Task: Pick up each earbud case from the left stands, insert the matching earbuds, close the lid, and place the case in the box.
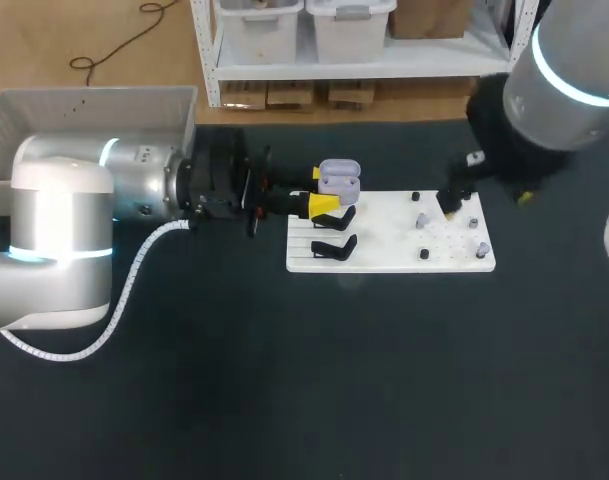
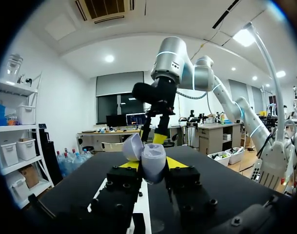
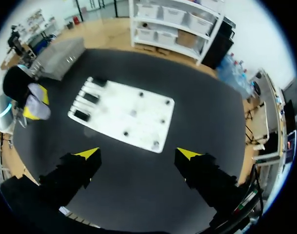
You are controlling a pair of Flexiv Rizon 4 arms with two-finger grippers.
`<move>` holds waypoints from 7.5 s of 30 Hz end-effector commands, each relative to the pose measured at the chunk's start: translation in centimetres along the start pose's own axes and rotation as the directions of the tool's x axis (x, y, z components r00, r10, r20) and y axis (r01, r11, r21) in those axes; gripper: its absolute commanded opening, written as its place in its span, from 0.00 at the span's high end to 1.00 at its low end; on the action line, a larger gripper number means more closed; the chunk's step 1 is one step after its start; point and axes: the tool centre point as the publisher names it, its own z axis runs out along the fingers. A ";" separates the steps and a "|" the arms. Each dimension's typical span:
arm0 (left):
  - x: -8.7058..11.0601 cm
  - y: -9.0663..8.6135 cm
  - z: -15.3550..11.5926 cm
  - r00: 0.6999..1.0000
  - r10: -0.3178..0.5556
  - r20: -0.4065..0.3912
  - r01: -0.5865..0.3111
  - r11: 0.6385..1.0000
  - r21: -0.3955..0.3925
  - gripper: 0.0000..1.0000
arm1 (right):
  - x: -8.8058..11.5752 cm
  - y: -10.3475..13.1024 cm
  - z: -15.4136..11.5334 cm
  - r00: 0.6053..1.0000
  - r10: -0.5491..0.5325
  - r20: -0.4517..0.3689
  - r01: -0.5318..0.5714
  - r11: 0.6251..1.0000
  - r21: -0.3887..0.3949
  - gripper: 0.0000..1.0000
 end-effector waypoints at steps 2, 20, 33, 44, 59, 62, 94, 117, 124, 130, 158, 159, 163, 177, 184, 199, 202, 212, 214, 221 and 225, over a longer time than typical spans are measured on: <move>0.1 0.0 0.0 1.000 0.002 0.002 -0.002 1.000 -0.002 1.00 | 0.7 -0.5 1.9 0.998 0.012 -0.069 -0.011 1.000 0.023 0.00; 0.1 0.0 0.0 1.000 0.002 0.002 -0.002 1.000 -0.002 1.00 | 3.4 -1.8 6.2 0.946 -0.220 -0.239 0.223 0.975 -0.014 0.04; 0.1 0.0 0.0 1.000 0.002 0.002 -0.002 1.000 -0.002 1.00 | 2.8 -2.5 8.8 0.935 -0.282 -0.214 0.296 0.954 0.037 0.35; 0.1 0.0 0.0 1.000 0.002 0.002 -0.002 1.000 -0.002 1.00 | 2.8 -3.4 10.5 0.939 -0.267 -0.218 0.295 0.950 0.105 0.51; 0.1 0.0 0.0 1.000 0.002 0.002 -0.002 1.000 -0.002 1.00 | 2.4 -3.6 10.9 0.947 -0.271 -0.174 0.301 0.937 0.180 0.64; 0.1 0.0 0.0 1.000 0.002 0.002 -0.002 1.000 -0.002 1.00 | 2.3 -3.7 11.0 0.949 -0.271 -0.161 0.299 0.935 0.191 0.71; 0.1 0.0 0.0 1.000 0.002 0.002 -0.002 1.000 -0.002 1.00 | 1.6 -4.1 12.1 0.950 -0.274 -0.151 0.302 0.928 0.218 0.72; 0.1 0.0 0.0 1.000 0.002 0.002 -0.002 1.000 -0.002 1.00 | 1.7 -2.1 3.9 0.982 -0.035 -0.188 0.086 0.959 0.270 1.00; 0.1 0.0 0.0 1.000 0.002 0.002 -0.002 1.000 -0.002 1.00 | 0.7 0.4 -1.3 0.971 0.126 -0.201 -0.068 0.960 0.273 1.00; 0.1 0.0 0.0 1.000 0.002 0.002 -0.002 1.000 -0.002 1.00 | 0.7 2.9 -3.9 0.951 0.228 -0.208 -0.164 0.945 0.284 1.00; 0.0 -0.1 0.1 1.000 0.013 0.000 -0.013 1.000 0.000 1.00 | -0.3 6.5 -5.2 0.951 0.256 -0.175 -0.216 0.952 0.215 1.00; 0.0 -0.1 0.1 1.000 0.012 0.004 -0.012 1.000 -0.003 1.00 | -0.4 6.8 -5.1 0.951 0.254 -0.176 -0.213 0.951 0.223 1.00; 0.1 0.0 0.2 1.000 0.018 0.008 -0.018 1.000 -0.005 1.00 | -0.6 7.7 -5.2 0.945 0.280 -0.170 -0.233 0.939 0.252 1.00; 1.0 -0.7 0.2 1.000 0.012 0.003 -0.012 1.000 -0.012 1.00 | -2.4 10.3 -7.3 0.843 0.518 -0.144 -0.479 0.845 0.239 1.00; 1.2 -0.8 0.0 1.000 0.009 0.001 -0.009 1.000 -0.020 1.00 | -3.6 12.2 -6.8 0.806 0.567 -0.171 -0.535 0.820 0.201 1.00; 1.2 -0.8 0.0 1.000 0.009 0.001 -0.009 1.000 -0.020 1.00 | -4.0 13.0 -6.5 0.799 0.570 -0.191 -0.538 0.820 0.197 1.00; 1.2 -0.8 0.0 1.000 0.009 0.001 -0.009 1.000 -0.020 1.00 | -4.0 13.0 -6.5 0.799 0.570 -0.191 -0.538 0.820 0.197 1.00; 1.7 -0.8 0.1 1.000 0.009 -0.011 -0.009 1.000 -0.023 1.00 | -5.3 14.2 -6.4 0.764 0.625 -0.161 -0.581 0.774 0.250 1.00; 1.8 -0.8 0.1 1.000 0.008 -0.012 -0.009 1.000 -0.024 1.00 | -5.4 14.4 -6.3 0.749 0.643 -0.158 -0.594 0.758 0.271 1.00; 1.9 -0.6 0.2 1.000 0.010 -0.013 -0.010 0.999 -0.030 1.00 | -5.9 14.6 -5.9 0.638 0.764 -0.095 -0.692 0.623 0.364 1.00; 1.9 -0.6 0.3 1.000 0.010 -0.013 -0.010 0.999 -0.032 1.00 | -5.8 14.6 -5.5 0.591 0.805 -0.052 -0.731 0.562 0.388 1.00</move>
